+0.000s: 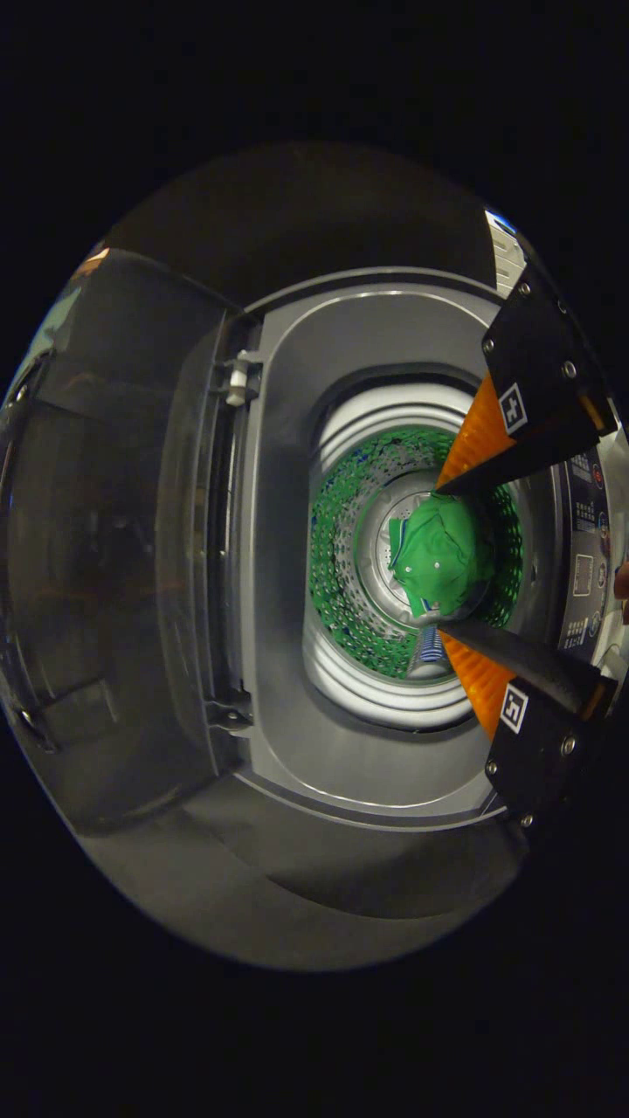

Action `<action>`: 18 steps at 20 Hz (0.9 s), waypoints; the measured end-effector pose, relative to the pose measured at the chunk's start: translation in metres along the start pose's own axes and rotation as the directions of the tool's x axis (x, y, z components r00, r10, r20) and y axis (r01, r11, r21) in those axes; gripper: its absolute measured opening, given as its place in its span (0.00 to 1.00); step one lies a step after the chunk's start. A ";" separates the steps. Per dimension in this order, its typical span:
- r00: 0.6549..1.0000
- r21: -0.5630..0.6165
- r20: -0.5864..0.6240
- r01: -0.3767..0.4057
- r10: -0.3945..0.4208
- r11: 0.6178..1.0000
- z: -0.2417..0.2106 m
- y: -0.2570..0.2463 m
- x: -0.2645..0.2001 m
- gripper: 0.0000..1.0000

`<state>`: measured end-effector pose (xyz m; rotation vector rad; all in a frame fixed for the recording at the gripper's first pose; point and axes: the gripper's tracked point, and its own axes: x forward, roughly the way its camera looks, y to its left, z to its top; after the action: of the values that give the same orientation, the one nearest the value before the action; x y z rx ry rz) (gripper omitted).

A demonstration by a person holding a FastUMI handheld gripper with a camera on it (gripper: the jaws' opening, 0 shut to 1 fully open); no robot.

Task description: Put the clothes into the washing machine and then close the washing machine lid.

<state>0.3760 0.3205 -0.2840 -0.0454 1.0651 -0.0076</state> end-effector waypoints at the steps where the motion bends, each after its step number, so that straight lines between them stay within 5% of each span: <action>1: 1.000 0.019 0.029 0.005 -0.005 1.000 0.010 0.000 -0.008 0.88; 18: 0.917 0.105 0.382 0.084 -0.118 0.991 0.166 -0.013 -0.182 0.88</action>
<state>0.4336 0.3181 -0.0440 -0.0218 0.6628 -0.1339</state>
